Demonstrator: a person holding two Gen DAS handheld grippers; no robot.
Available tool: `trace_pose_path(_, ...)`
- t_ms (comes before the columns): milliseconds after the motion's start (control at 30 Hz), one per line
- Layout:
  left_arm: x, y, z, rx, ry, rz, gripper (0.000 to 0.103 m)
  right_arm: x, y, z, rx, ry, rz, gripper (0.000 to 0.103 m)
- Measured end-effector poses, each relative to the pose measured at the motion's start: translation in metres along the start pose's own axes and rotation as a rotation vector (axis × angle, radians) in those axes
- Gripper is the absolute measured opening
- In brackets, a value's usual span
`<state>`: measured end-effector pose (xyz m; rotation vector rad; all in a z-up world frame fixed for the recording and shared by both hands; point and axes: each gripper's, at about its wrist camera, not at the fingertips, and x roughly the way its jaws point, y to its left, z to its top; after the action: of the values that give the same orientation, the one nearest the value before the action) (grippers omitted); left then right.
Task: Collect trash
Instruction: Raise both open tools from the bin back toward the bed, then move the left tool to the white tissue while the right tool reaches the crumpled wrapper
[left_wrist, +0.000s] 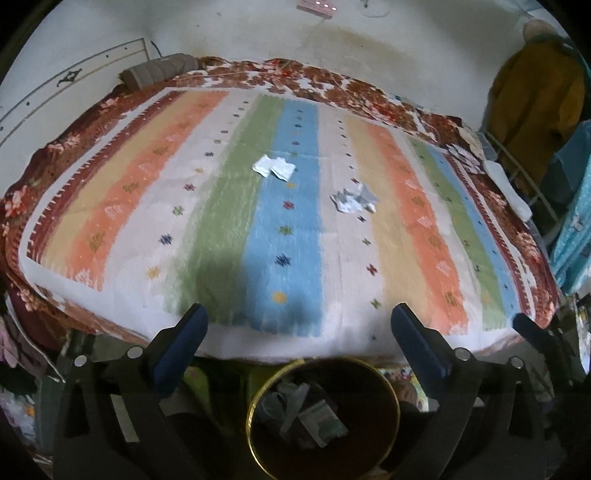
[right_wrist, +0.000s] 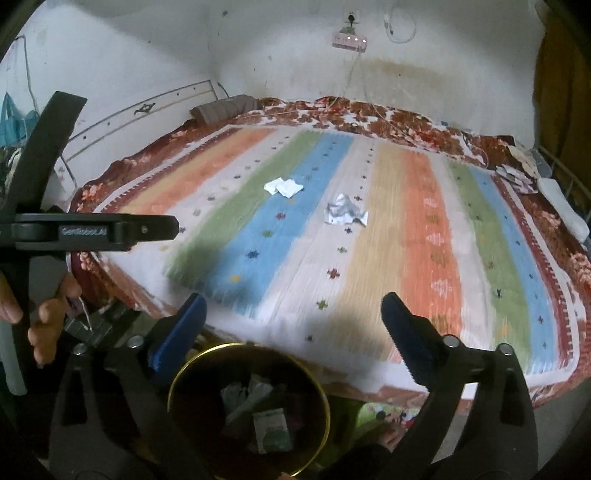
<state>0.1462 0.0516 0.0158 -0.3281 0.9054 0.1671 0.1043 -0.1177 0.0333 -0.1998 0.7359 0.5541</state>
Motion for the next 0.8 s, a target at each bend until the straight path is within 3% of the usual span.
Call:
trace_pose_path(167,0.011,0.006,0.014,-0.030,0.008,0.002,0.097,0.013,-0.004,0.012,0.004,0.012,0.015,0.094)
trace_pose_path(433,0.027,0.001,0.042,0.017,-0.018,0.053,0.097,0.039,-0.019,0.037,0.032,0.021,0.003,0.094)
trace_pose_path(800,0.078,0.004,0.085,0.106,-0.011,0.104,0.097,0.082,-0.035,0.059,0.047,0.035,-0.017,0.094)
